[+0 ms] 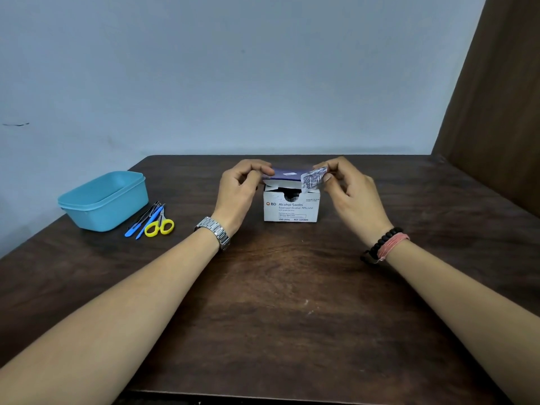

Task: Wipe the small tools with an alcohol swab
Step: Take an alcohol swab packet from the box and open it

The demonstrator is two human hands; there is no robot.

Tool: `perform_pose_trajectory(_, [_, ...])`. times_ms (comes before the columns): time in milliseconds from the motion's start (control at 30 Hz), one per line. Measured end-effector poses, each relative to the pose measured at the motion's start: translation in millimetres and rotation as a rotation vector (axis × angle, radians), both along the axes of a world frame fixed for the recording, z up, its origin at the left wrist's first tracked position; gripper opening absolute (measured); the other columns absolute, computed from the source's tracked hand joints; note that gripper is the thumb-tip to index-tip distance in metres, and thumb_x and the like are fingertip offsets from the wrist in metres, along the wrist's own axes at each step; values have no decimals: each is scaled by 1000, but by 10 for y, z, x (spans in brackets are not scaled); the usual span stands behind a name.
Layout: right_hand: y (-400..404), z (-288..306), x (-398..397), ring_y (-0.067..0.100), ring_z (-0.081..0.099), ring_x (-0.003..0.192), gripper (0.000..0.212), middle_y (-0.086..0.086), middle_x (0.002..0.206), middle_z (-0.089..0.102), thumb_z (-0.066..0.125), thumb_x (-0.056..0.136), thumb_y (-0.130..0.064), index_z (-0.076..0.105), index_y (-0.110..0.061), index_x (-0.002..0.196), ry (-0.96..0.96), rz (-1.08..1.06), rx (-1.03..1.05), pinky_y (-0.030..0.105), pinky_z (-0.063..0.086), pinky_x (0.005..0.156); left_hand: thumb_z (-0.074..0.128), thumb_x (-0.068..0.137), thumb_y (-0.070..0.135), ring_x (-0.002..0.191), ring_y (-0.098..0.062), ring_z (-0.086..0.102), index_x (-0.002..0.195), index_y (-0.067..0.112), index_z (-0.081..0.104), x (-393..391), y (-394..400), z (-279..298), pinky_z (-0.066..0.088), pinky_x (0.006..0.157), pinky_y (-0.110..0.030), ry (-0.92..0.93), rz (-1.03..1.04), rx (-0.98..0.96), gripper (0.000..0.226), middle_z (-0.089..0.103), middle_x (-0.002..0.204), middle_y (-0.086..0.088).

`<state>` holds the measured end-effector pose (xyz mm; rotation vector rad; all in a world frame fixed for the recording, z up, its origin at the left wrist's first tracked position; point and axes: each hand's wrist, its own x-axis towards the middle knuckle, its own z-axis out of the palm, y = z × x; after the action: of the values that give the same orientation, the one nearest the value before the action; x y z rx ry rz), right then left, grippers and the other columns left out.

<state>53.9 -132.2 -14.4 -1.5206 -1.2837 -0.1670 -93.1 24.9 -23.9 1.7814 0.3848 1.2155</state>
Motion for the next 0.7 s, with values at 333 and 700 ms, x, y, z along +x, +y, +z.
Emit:
perform_pose_trajectory(333, [2, -28, -6, 20, 68, 87, 13, -3, 94, 72, 50, 96, -10, 62, -14, 98, 28, 23, -29, 43, 53, 80, 62, 87, 9, 87, -11, 63, 84, 26, 73, -4, 31, -28, 48, 75, -32, 39, -19, 130, 20, 70, 100, 1])
perform_pose_trajectory(700, [-7, -27, 8, 9, 39, 50, 10, -6, 75, 68, 53, 93, -11, 60, -19, 92, -70, 8, -91, 18, 33, 53, 63, 87, 13, 91, -5, 54, 79, 25, 73, -25, 24, -42, 38, 78, -18, 261, 72, 354, 17, 68, 90, 12])
